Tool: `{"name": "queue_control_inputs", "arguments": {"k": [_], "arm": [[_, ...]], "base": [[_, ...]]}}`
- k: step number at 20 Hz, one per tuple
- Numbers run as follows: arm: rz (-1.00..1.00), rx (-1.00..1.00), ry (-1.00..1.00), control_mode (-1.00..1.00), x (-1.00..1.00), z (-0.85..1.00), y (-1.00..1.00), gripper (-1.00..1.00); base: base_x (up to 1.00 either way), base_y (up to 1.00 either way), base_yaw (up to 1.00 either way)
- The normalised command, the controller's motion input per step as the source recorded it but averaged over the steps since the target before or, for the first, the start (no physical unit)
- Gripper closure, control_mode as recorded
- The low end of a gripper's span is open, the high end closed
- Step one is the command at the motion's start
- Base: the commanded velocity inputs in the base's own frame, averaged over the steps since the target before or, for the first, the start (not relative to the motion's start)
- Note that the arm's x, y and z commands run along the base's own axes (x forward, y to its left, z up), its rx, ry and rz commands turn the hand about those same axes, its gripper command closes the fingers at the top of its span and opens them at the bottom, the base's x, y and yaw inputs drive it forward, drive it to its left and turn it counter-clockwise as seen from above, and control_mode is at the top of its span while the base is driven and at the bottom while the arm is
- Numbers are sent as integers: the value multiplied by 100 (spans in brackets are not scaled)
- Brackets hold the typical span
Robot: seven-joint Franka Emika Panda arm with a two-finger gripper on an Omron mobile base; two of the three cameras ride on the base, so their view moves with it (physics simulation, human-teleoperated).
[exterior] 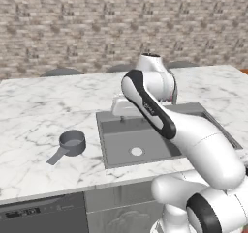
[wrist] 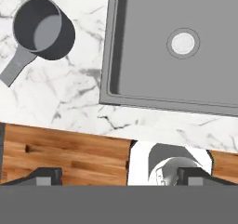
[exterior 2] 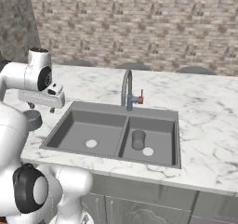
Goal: Move any existing items from the left basin to the right basin for drying. Then move the measuring cup from the counter to the left basin of the sink for washing.
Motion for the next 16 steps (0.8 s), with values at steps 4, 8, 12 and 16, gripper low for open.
{"name": "queue_control_inputs", "arguments": {"k": [4,8,12,16], "arm": [[1,6,20,-100,-2,-40,100,-100],[-2,0,19,-100,-18,-29,100,-100],[-12,0,19,-100,-29,-2,100,-100],[-8,0,8,-100,-22,-8,70,-100]], "base": [[0,0,0],[0,0,0],[0,0,0],[0,0,0]]}}
